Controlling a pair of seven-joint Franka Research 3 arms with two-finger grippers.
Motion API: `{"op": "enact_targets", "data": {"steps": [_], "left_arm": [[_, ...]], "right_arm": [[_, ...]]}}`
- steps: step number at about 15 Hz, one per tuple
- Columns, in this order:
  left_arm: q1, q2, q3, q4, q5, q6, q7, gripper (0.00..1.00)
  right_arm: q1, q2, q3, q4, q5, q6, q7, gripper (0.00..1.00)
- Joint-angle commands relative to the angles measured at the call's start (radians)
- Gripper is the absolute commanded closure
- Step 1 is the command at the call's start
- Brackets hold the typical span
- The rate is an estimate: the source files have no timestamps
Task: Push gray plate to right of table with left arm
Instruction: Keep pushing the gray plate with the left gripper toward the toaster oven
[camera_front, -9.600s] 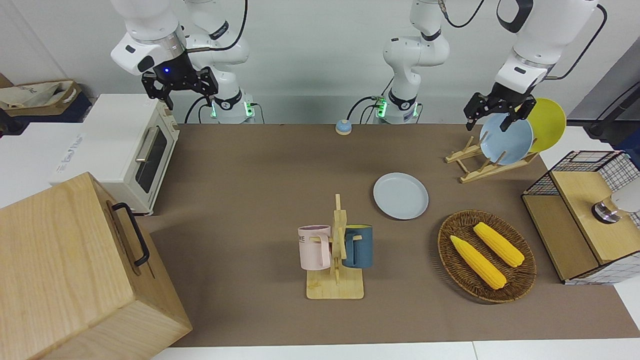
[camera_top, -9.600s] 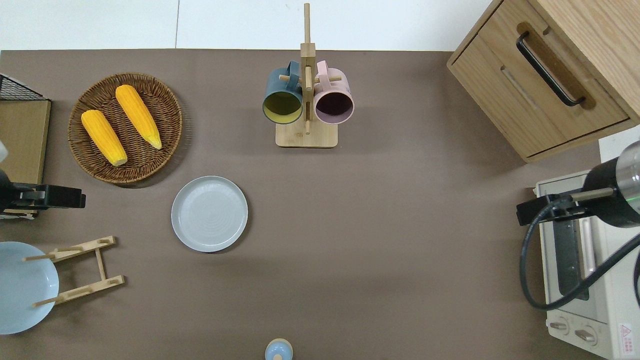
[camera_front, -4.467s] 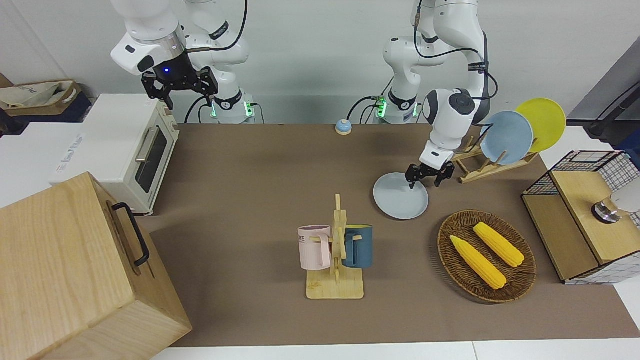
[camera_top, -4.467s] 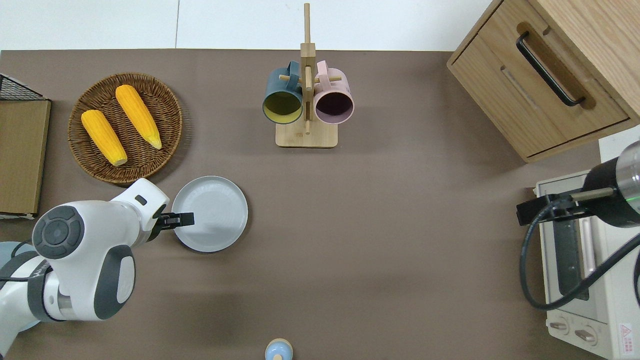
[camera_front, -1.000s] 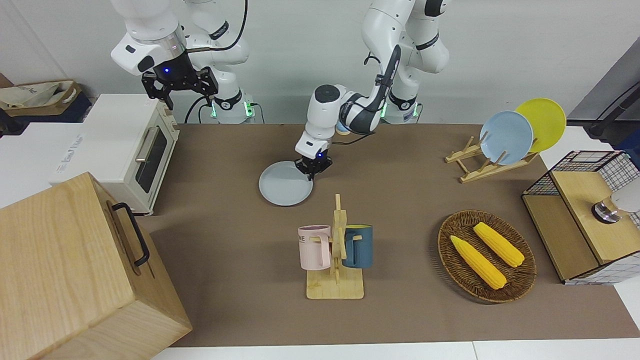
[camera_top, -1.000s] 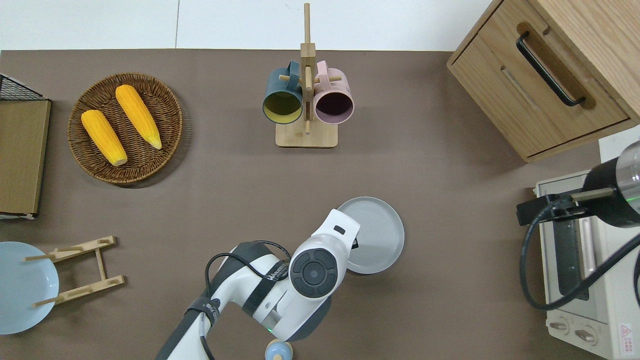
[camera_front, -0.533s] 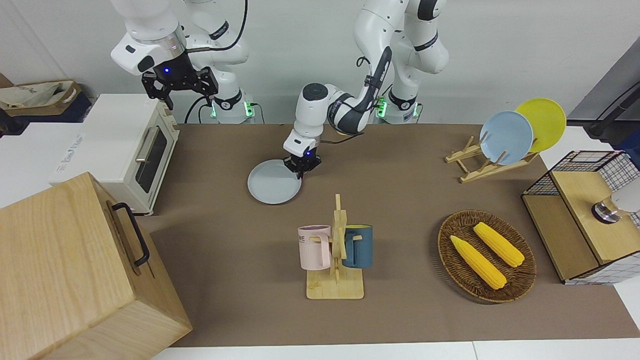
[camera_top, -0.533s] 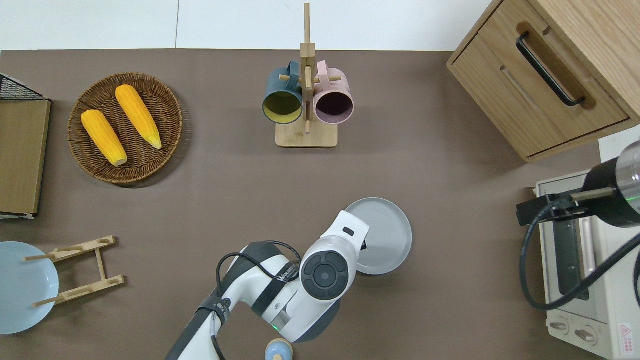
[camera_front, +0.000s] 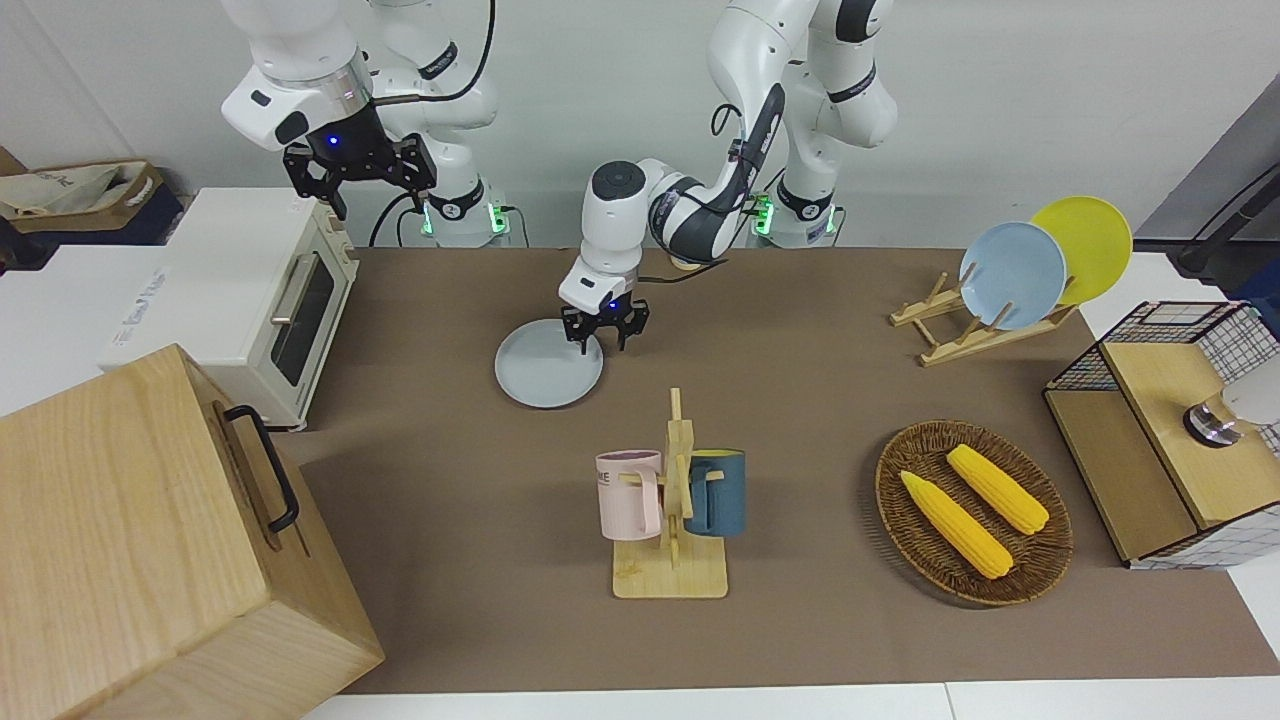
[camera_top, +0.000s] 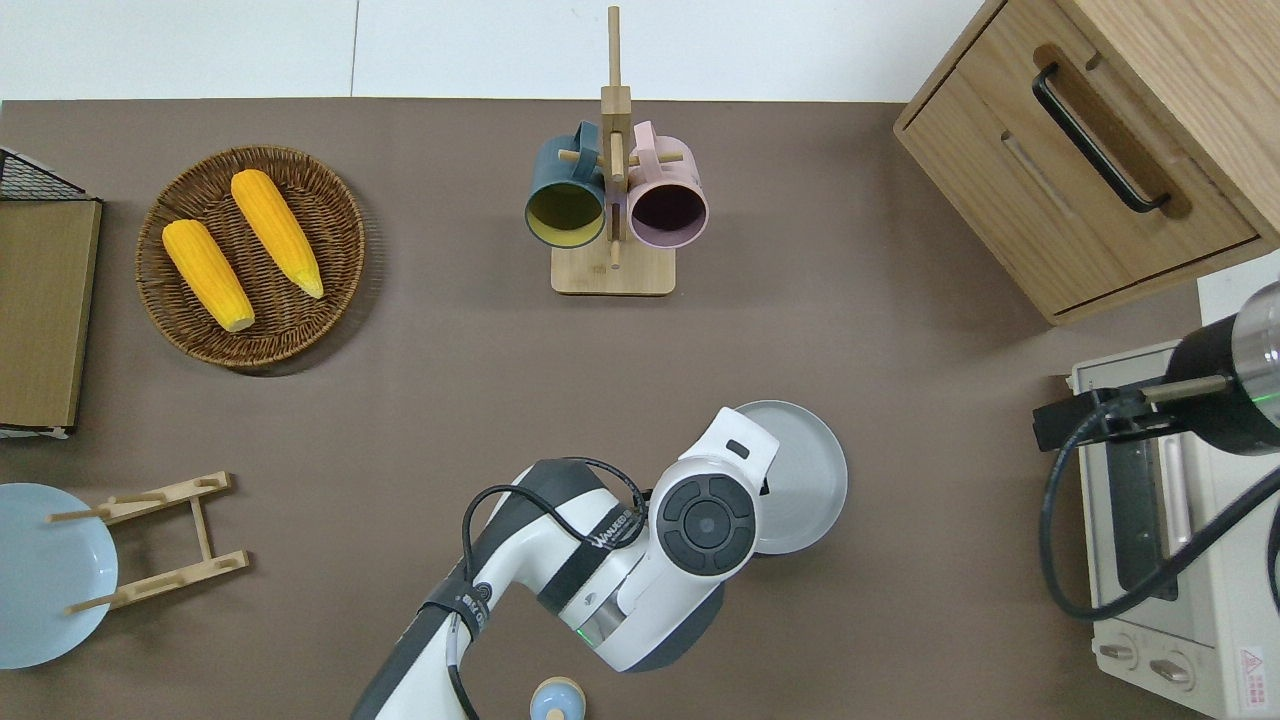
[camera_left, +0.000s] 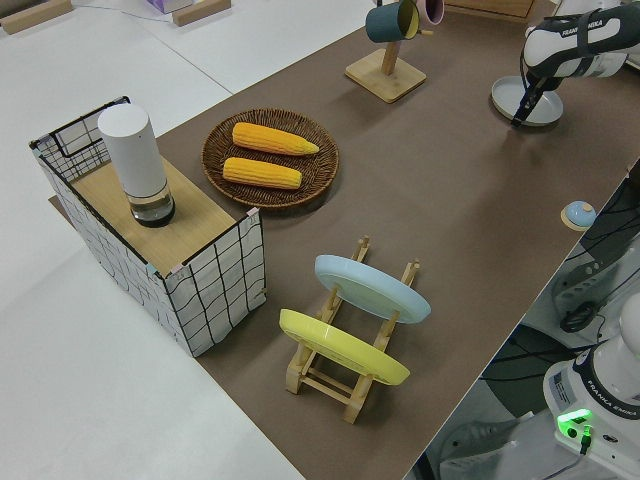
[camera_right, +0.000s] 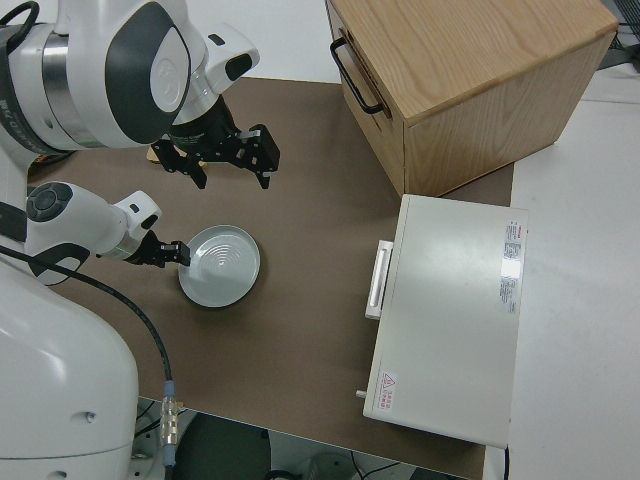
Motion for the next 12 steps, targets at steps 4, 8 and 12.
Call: {"op": "enact_targets", "data": {"steps": [4, 8, 12], "left_arm": [[0.052, -0.072, 0.004, -0.070, -0.024, -0.026, 0.134, 0.00], [0.122, -0.161, 0.006, -0.096, -0.065, -0.155, 0.282, 0.00], [0.211, -0.240, 0.009, -0.084, -0.065, -0.317, 0.401, 0.00]], "right_arm": [[-0.020, -0.002, 0.016, 0.009, 0.004, -0.016, 0.013, 0.017], [-0.020, -0.002, 0.016, 0.009, 0.004, -0.016, 0.012, 0.017], [-0.020, -0.002, 0.016, 0.009, 0.004, -0.016, 0.012, 0.017]]}}
